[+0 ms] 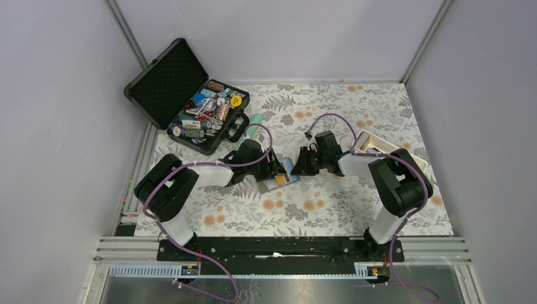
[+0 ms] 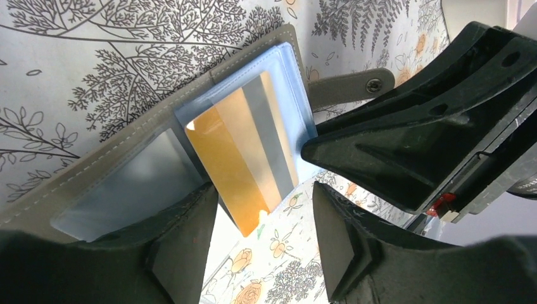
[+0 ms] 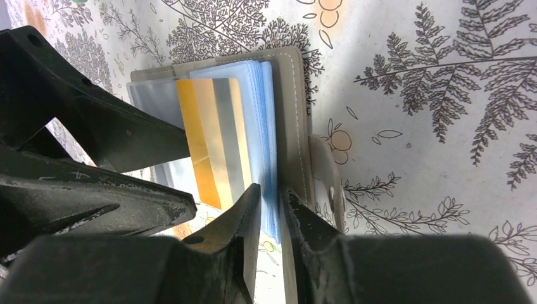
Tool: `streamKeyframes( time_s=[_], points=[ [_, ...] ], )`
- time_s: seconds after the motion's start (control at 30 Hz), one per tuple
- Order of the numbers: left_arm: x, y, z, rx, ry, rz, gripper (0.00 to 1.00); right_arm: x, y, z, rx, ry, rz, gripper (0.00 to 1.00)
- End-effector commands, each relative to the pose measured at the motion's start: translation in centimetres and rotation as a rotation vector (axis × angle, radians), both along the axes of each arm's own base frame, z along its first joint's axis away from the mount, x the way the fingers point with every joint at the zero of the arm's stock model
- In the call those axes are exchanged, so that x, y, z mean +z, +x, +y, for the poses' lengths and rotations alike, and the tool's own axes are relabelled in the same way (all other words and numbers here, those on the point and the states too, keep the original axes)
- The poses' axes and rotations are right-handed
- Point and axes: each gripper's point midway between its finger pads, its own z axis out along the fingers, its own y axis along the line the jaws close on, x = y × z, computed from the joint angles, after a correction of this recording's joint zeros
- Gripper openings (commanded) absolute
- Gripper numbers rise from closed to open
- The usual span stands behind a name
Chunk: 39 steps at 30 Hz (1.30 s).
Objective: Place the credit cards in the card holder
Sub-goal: Insert the credit card into the card holder.
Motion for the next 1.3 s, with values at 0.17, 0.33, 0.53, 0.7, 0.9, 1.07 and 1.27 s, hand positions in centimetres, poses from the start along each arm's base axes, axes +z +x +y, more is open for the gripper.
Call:
streamKeyframes(
  time_s=[0.17,0.33,0.53,0.7,0.9,1.07,1.27],
  points=[
    [-1.8,-1.8,2.4,0.004,0.134,0.056,0.66,0.5,0.7,-0.8,-0.025,-0.047,-0.041,0.28],
    [-1.8,-1.9,2.4,0.004,0.131,0.056,0.67,0.5,0.8,-0.8,-0.027,-0.049,-0.044,0.29],
    [-1.5,-1.9,1.6,-0.013,0.097,0.061,0.63,0.5,0.8,-0.8,-0.027,-0.048,-0.044,0.29],
    [-1.1,-1.9,0.9,-0.024,0.079,0.058,0.58,0.4,0.8,-0.8,-0.026,-0.049,-0.04,0.29],
    [-0.6,-2.0,-0.4,-0.042,0.051,0.054,0.56,0.4,0.9,-0.7,-0.024,-0.048,-0.04,0.28],
    [-0.2,-1.9,-1.2,-0.054,0.037,0.05,0.54,0.4,0.9,-0.7,-0.024,-0.047,-0.039,0.28],
    [0.5,-1.7,-1.9,-0.061,0.027,0.036,0.53,0.2,0.8,-0.7,-0.023,-0.051,-0.033,0.27]
  ],
)
